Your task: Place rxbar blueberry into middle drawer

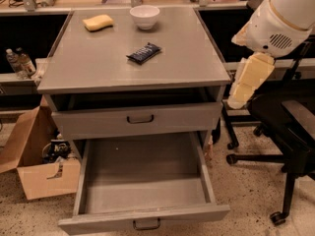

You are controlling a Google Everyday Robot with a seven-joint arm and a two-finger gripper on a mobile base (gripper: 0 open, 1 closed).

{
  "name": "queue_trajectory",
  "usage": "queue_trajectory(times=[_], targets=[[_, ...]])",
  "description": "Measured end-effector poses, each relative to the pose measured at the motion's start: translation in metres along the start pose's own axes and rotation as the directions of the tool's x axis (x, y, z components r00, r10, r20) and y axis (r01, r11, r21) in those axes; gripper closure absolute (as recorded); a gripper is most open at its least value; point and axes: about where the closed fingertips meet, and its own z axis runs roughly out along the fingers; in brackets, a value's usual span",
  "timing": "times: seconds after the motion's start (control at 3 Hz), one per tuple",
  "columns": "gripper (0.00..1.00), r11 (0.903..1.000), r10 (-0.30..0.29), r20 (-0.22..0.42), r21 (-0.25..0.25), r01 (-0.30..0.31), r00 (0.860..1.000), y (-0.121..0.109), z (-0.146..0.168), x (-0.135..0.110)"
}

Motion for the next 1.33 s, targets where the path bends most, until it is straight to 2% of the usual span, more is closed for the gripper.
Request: queue_trajectory(times=[0.33, 0.67, 1.0, 1.33], targets=[[0.0, 1.0, 0.0, 0.001, 0.0, 0.0, 1.0, 0.0, 0.0, 0.0], [0.0, 0.9999, 0.013, 0.102, -0.003, -0.013, 0.995, -0.024, 0.024, -0.02], [0.0, 0.9994, 0.033, 0.289, -0.013, -0.031, 0.957, -0.077, 0.066, -0.073], [0.0, 0.9941, 0.105, 0.465, -0.026, -0.105, 0.879, -0.126, 0.093, -0.121]])
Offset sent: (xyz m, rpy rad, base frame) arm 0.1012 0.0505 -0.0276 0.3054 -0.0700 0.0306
